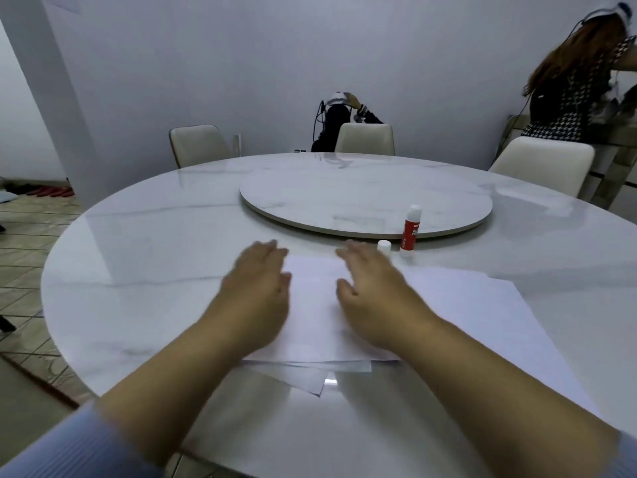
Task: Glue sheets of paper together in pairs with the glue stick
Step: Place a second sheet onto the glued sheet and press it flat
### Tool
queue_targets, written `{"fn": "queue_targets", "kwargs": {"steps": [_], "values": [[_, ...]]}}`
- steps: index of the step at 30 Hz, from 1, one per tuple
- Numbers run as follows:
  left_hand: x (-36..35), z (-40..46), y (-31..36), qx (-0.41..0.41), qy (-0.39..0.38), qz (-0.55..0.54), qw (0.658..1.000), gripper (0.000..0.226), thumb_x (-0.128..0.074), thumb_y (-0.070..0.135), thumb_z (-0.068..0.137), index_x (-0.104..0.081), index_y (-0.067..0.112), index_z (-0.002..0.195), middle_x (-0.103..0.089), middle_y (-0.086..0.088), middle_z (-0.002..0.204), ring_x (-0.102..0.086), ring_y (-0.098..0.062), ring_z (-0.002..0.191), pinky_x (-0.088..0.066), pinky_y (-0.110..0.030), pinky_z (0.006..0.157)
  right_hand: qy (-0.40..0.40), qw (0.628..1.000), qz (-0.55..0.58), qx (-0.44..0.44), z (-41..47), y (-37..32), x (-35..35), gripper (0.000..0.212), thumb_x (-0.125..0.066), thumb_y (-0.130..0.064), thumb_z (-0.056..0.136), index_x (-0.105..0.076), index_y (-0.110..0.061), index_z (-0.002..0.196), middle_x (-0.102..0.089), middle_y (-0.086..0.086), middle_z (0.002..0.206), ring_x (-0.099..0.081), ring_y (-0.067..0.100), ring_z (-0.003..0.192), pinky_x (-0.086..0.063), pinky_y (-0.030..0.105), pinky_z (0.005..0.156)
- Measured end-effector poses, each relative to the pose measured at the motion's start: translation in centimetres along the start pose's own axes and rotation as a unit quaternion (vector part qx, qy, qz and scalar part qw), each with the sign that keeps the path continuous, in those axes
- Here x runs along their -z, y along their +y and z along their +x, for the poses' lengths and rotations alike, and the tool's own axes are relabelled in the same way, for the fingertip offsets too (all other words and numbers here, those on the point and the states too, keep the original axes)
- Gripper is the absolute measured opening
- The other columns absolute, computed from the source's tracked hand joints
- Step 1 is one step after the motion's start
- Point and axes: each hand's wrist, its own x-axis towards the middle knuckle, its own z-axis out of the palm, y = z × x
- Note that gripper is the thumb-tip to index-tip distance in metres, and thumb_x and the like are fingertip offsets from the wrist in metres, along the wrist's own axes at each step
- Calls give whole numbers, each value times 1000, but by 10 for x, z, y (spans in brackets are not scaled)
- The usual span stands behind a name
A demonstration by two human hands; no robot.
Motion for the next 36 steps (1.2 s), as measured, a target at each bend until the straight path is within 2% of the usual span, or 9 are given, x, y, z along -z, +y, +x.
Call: {"fn": "queue_targets", "kwargs": {"steps": [3,6,17,25,29,31,33,36], "values": [[-31,4,9,-12,-125,83,989,54,-22,31,99,-9,16,149,0,-1,159,2,-16,145,-1,-34,116,-130,988,-74,-31,3,-3,-28,57,-24,-34,100,-10,-14,151,-2,4,162,0,16,148,-3,31,117],[-42,3,-3,-5,-171,117,978,55,-16,34,98,-2,18,149,4,2,159,4,-14,145,2,-33,116,-167,979,-93,-65,2,5,-37,60,-17,-39,100,-1,-15,151,4,3,162,4,15,148,2,29,116],[-32,-1,-21,4,-176,117,977,55,-13,38,98,1,22,149,6,7,159,7,-8,144,3,-29,116,-165,975,-106,-102,-4,7,-35,61,-14,-42,99,2,-15,151,9,1,162,7,13,147,5,28,116],[-25,-4,-33,92,-154,140,974,64,-14,48,94,1,18,149,4,4,159,4,-11,145,-1,-32,116,-156,968,-116,-156,-8,10,-34,66,-12,-46,97,5,-12,151,10,2,161,9,14,147,6,35,119],[-20,-6,-39,107,-146,144,973,78,-16,64,87,0,20,149,3,7,159,3,-10,145,-3,-33,116,-122,974,-98,-164,-12,12,-30,76,-18,-58,92,0,-13,151,2,1,162,2,15,148,2,33,117],[-19,-7,-42,113,-145,145,972,87,-17,72,82,0,20,149,3,7,159,2,-9,145,-4,-34,116,-86,979,-95,-155,-13,13,-26,79,-26,-61,89,-14,-13,150,-17,2,160,-14,18,145,-8,34,116],[-19,-8,-43,116,-140,144,973,93,-18,76,78,0,19,149,4,6,159,3,-9,145,-4,-34,116,-40,985,-82,-145,-12,11,-22,75,-41,-62,83,-32,-15,141,-42,2,145,-33,22,134,-22,34,110],[-21,-8,-44,130,-120,128,976,101,-20,79,74,2,14,148,5,2,159,7,-12,145,-4,-35,116,17,985,35,-168,-10,8,-14,69,-66,-46,74,-41,-24,135,-52,-2,129,-41,20,123,-33,30,97]]}}
